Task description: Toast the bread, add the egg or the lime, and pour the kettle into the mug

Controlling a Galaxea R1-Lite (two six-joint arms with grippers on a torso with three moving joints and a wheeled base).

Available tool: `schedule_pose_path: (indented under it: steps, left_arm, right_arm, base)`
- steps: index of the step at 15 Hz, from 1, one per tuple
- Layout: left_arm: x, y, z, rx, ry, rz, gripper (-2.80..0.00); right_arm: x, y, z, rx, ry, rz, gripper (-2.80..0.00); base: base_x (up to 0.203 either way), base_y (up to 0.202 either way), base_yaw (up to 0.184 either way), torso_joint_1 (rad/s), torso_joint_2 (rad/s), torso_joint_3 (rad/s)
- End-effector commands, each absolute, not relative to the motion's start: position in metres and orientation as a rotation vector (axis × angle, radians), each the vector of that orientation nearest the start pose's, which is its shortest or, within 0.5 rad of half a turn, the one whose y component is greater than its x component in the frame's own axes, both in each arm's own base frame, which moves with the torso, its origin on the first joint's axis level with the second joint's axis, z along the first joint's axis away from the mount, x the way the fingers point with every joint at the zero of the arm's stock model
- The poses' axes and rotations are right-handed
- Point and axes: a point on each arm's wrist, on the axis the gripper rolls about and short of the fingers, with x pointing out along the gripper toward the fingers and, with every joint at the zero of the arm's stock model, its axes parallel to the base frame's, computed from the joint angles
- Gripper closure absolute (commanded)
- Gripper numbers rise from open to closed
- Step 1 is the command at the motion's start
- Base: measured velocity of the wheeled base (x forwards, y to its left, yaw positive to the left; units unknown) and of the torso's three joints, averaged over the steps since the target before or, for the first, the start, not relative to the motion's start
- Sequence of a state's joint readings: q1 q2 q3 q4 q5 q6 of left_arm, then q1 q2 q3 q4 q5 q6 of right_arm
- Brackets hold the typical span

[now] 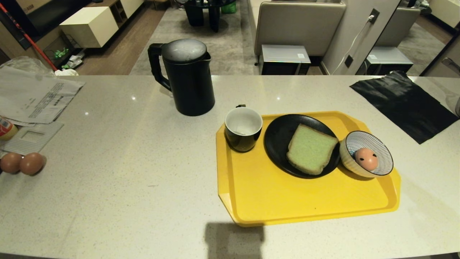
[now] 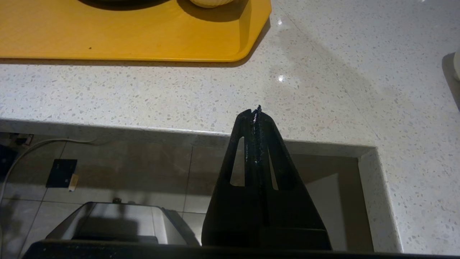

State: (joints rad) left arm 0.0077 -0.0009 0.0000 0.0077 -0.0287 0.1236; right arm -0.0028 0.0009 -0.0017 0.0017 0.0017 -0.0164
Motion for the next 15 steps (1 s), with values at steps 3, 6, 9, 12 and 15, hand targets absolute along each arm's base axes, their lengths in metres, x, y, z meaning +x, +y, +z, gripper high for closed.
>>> schedule_pose_path:
  steps: [3, 6, 9, 12, 15]
  left_arm:
    - [-0.0229, -0.0009, 0.0747, 0.124, 0.005, -0.021, 0.00]
    - [-0.0229, -0.0008, 0.0747, 0.124, 0.005, -0.021, 0.00]
    - [-0.0229, -0.0009, 0.0747, 0.124, 0.005, -0.020, 0.00]
    - [-0.0229, -0.0009, 0.0747, 0.124, 0.005, -0.021, 0.00]
    - [-0.0229, -0.0008, 0.0747, 0.124, 0.005, -0.022, 0.00]
  right_arm:
    - [-0.0228, 0.0001, 0.0758, -0.018, 0.002, -0.001, 0.00]
    - [-0.0228, 0.0001, 0.0758, -0.020, 0.002, 0.000, 0.00]
    - [-0.0228, 0.0001, 0.0758, -0.018, 0.002, 0.000, 0.00]
    - [-0.0228, 0.0001, 0.0758, -0.018, 0.002, 0.000, 0.00]
    - [-0.0228, 0.0001, 0.0758, -0.018, 0.002, 0.000, 0.00]
  base:
    - [0.000, 0.000, 0.000, 0.000, 0.00, 0.000]
    - [0.000, 0.000, 0.000, 0.000, 0.00, 0.000]
    - [0.000, 0.000, 0.000, 0.000, 0.00, 0.000]
    - [0.000, 0.000, 0.000, 0.000, 0.00, 0.000]
    - [0.000, 0.000, 0.000, 0.000, 0.00, 0.000]
